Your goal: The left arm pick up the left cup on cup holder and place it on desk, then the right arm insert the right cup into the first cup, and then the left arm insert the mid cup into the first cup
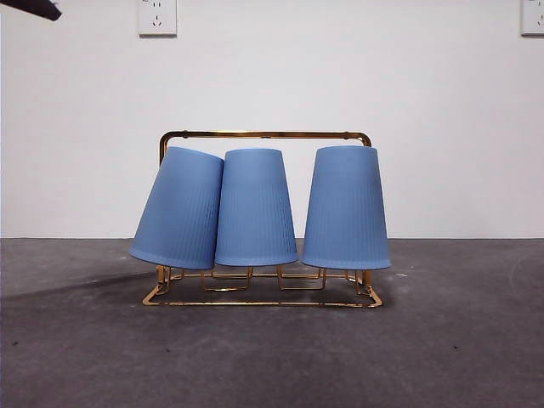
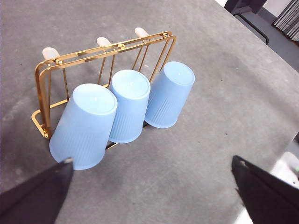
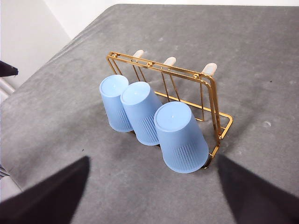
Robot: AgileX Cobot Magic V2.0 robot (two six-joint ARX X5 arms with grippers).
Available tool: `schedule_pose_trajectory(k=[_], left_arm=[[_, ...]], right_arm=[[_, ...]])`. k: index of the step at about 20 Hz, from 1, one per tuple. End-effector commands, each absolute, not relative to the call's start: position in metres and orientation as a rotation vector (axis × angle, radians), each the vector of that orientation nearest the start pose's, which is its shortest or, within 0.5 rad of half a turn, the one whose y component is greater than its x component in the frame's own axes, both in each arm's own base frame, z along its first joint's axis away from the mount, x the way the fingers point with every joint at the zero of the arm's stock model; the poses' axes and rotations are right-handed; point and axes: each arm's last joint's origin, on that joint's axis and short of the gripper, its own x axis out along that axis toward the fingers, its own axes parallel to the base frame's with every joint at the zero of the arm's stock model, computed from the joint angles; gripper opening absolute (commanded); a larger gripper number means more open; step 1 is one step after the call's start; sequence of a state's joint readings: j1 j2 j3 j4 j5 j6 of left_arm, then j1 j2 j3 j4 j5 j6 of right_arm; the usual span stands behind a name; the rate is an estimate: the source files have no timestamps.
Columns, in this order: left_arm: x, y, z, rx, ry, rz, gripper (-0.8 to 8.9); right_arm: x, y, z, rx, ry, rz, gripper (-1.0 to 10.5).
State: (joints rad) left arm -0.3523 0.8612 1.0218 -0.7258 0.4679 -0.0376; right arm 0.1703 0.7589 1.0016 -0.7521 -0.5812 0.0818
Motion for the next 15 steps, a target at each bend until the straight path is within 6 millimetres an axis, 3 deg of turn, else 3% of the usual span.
schedule_pose_trajectory(k=[1,4,7,11,15], left_arm=[[0.145,-0.068,0.358,-0.068,0.574,-0.795,5.94],[0.143,-0.068,0.358,-0.094,0.585,-0.788,5.94],[0.138,-0.066,0.358,-0.095,0.604,-0.787,5.94],[0.132,-0.064,0.357,-0.095,0.63,-0.785,5.93],[0.127,-0.062,0.355,-0.095,0.661,-0.782,5.93]], right_arm=[[0.127,0.039,0.364,0.179,0.514,0.727,5.0],[0.137,0.044,0.366,0.204,0.497,0.742,5.0],[0.161,0.057,0.359,0.238,0.549,0.761,5.0],[0.199,0.087,0.329,0.189,0.705,0.728,5.0],[0.229,0.116,0.303,0.134,0.753,0.709,5.0]])
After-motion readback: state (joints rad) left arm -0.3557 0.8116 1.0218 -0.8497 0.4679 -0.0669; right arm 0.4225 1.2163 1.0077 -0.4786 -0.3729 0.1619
